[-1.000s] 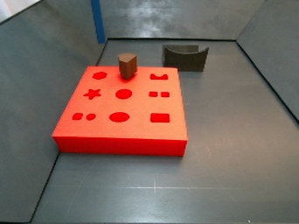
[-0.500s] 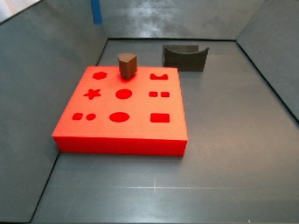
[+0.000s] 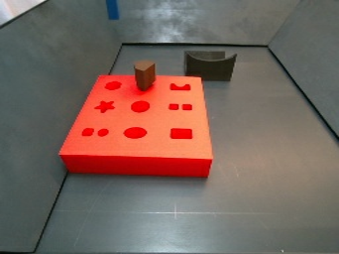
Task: Pick up the rectangle object. Move up. Move to above the board. Insert the rectangle object.
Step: Move to above the board, then insert the rectangle object.
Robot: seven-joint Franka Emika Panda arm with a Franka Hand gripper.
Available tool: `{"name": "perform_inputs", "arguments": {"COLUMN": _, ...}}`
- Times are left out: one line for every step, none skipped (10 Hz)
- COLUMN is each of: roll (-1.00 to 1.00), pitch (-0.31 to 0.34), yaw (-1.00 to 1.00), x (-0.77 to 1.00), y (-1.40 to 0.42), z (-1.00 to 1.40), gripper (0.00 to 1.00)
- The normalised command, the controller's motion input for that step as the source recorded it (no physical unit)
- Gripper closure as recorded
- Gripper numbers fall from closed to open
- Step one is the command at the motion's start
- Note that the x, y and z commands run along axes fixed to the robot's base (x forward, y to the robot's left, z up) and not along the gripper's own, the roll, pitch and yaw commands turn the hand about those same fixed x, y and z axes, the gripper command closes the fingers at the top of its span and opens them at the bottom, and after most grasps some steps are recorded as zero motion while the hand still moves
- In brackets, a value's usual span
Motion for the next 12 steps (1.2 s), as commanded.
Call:
{"name": "perform_inputs", "arguments": {"roll": 0.00, "pitch": 0.191, "yaw": -0.35, "x": 0.58, "y": -1.00, "z": 0.19, "gripper": 1.00}}
{"name": "perform_inputs", "arguments": {"roll": 0.00, "pitch": 0.159, "yaw": -0.16, "x": 0.58, "y": -1.00, "z": 0.19, "gripper": 1.00}}
{"name": "perform_inputs", "arguments": {"roll": 0.00, "pitch": 0.143, "yaw": -0.04, "x": 0.60, "y": -1.00, "z": 0.19, "gripper": 1.00}}
{"name": "perform_inputs", "arguments": {"roll": -0.01, "pitch": 0.126, "yaw": -0.02, "x": 0.60, "y": -1.00, "z": 0.20, "gripper": 1.00}}
{"name": "perform_inputs", "arguments": {"roll": 0.01, "pitch": 0.124, "yaw": 0.00, "x": 0.61, "y": -1.00, "z": 0.20, "gripper": 1.00}}
{"name": "perform_inputs", "arguments": {"roll": 0.00, "pitch": 0.139, "yaw": -0.01, "x": 0.64, "y": -0.98, "z": 0.20, "gripper": 1.00}}
{"name": "perform_inputs", "arguments": {"roll": 0.00, "pitch": 0.145, "yaw": 0.00, "x": 0.54, "y": -0.79, "z": 0.16, "gripper": 1.00}}
{"name": "perform_inputs", "arguments": {"roll": 0.01, "pitch": 0.145, "yaw": 0.00, "x": 0.37, "y": -0.50, "z": 0.11, "gripper": 1.00}}
{"name": "perform_inputs", "arguments": {"roll": 0.02, "pitch": 0.095, "yaw": 0.01, "x": 0.19, "y": -0.24, "z": 0.07, "gripper": 1.00}}
{"name": "perform_inputs", "arguments": {"roll": 0.00, "pitch": -0.003, "yaw": 0.00, "x": -0.05, "y": 0.00, "z": 0.00, "gripper": 1.00}}
{"name": "perform_inputs", "arguments": {"roll": 0.00, "pitch": -0.083, "yaw": -0.25, "x": 0.00, "y": -0.24, "z": -0.03, "gripper": 1.00}}
{"name": "perform_inputs", "arguments": {"roll": 0.03, "pitch": -0.057, "yaw": -0.62, "x": 0.30, "y": -0.35, "z": -0.03, "gripper": 1.00}}
